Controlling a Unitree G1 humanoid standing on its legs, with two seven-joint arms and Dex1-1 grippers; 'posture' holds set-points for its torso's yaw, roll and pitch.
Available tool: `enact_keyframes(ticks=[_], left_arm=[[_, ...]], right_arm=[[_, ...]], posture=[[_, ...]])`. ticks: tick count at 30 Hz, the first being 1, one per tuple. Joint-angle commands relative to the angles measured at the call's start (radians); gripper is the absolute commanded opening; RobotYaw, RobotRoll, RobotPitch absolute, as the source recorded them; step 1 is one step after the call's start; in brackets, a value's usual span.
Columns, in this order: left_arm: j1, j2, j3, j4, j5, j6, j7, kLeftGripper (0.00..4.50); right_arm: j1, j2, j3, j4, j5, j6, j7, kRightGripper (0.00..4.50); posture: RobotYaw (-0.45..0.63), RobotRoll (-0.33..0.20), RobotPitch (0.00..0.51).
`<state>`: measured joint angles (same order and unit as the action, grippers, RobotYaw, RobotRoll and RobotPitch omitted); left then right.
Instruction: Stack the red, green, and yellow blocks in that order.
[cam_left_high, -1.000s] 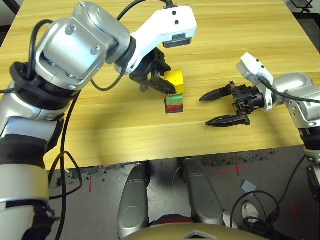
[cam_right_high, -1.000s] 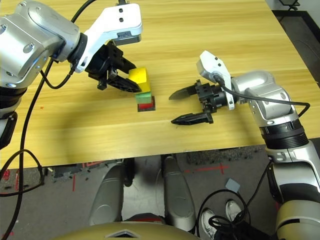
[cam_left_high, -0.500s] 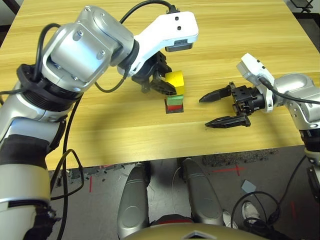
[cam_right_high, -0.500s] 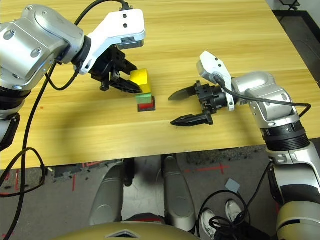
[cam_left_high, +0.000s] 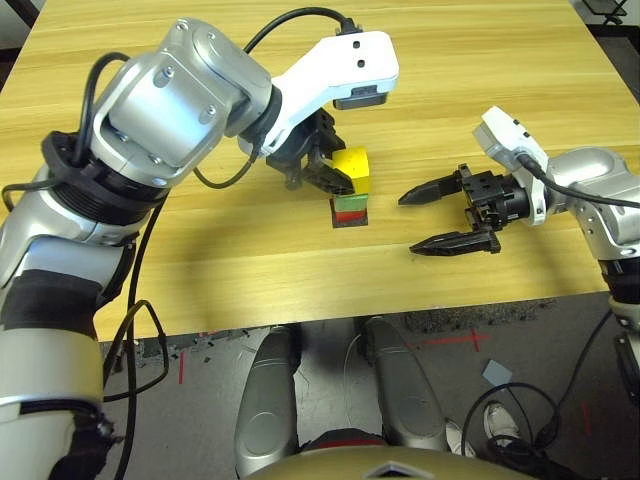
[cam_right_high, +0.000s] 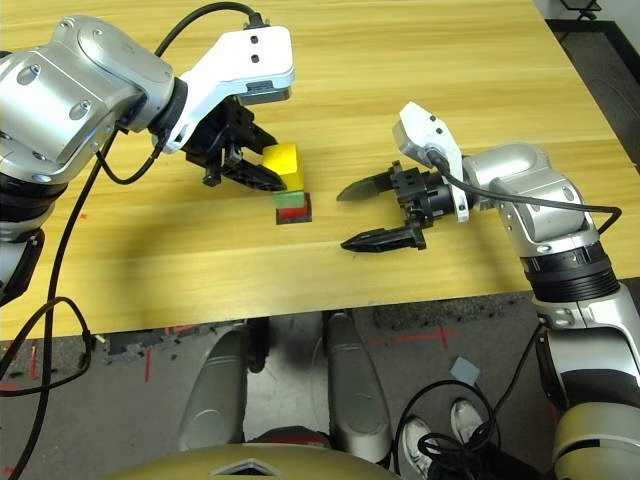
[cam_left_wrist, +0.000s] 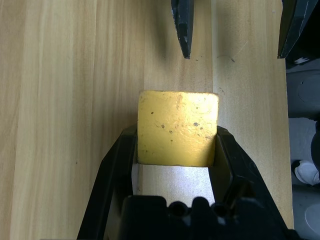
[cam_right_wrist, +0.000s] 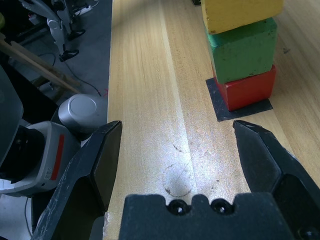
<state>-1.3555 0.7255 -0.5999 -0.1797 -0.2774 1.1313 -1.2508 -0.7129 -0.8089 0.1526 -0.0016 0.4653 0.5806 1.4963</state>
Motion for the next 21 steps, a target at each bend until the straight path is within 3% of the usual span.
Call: enact_keyframes(ticks=[1,4,8,11,21], left_arm=[[-0.012,-0.006,-0.02,-0.016,0.005,-0.011,-0.009,2.06],[-0.015,-0.01,-0.022,-0.009,0.007,-0.011,-0.007,2.06],[-0.016,-0.012,-0.023,-0.008,0.003,-0.003,-0.01,3.28],[-0.02,-0.019,-0.015,-0.004,-0.002,0.006,-0.005,4.45],[0.023,-0.017,0.153,0.013,-0.071,-0.004,0.007,4.48]], right_arm=[[0.017,-0.015,-0.017,-0.032,0.016,0.007,0.0,4.5],[0.019,-0.017,-0.019,-0.034,0.017,0.008,-0.002,4.5],[0.02,-0.018,-0.021,-0.033,0.017,0.008,-0.003,4.5],[0.018,-0.019,-0.021,-0.03,0.015,0.007,0.0,4.5],[0.001,-0.043,-0.035,0.024,0.004,-0.037,0.038,4.5]], posture=[[0.07,0.129,0.322],[0.07,0.128,0.323],[0.07,0.126,0.322],[0.07,0.125,0.32],[0.09,0.106,0.304]])
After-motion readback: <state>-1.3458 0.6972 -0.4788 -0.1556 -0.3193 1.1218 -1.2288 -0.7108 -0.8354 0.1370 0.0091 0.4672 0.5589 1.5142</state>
